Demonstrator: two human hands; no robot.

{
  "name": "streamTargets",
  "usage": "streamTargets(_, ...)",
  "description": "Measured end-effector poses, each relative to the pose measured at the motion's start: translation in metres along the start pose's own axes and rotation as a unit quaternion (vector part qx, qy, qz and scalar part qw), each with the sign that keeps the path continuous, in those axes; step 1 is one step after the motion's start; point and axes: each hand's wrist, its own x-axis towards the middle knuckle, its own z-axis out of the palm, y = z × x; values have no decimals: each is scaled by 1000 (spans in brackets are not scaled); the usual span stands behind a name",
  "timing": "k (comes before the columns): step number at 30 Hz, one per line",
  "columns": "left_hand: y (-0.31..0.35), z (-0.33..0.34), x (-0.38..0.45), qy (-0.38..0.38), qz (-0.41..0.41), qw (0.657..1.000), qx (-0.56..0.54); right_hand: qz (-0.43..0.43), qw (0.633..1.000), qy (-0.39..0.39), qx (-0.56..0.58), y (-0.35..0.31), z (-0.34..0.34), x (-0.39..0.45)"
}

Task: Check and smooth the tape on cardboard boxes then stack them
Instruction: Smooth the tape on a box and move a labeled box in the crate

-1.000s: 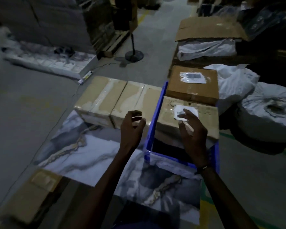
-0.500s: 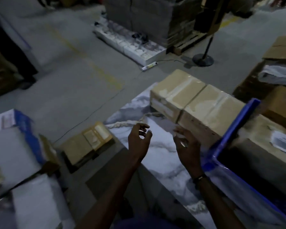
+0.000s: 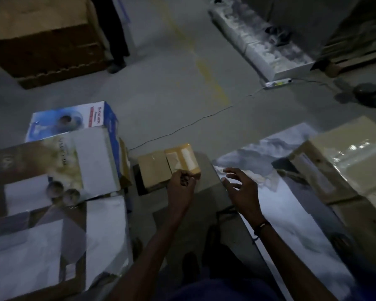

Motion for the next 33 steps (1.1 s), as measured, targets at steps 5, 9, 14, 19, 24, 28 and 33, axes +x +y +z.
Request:
streamTargets(5, -42, -25, 65, 30, -73, 997, 27, 20, 998, -51, -11, 0, 53, 80)
streamTargets(9, -69, -33, 126, 42, -128, 990, 42, 51, 992, -116, -15, 13, 103, 153)
streamTargets(14, -105, -24, 211, 46, -216, 975, 21, 102, 983, -149, -42, 46, 154, 241)
streamTargets(19, -176, 2, 294, 30, -286, 957, -19, 183, 969, -156, -64, 125, 211, 317)
streamTargets(24, -299, 43, 370, 18, -330, 943, -29, 249, 956, -131, -84, 246, 275, 378)
streamTargets(28, -409, 82, 419, 6, -360, 933, -6, 295, 945, -97, -98, 358, 323, 414)
streamTargets(33, -523, 134, 464, -3, -358, 934, -14, 306, 940, -92, -119, 485, 368, 448)
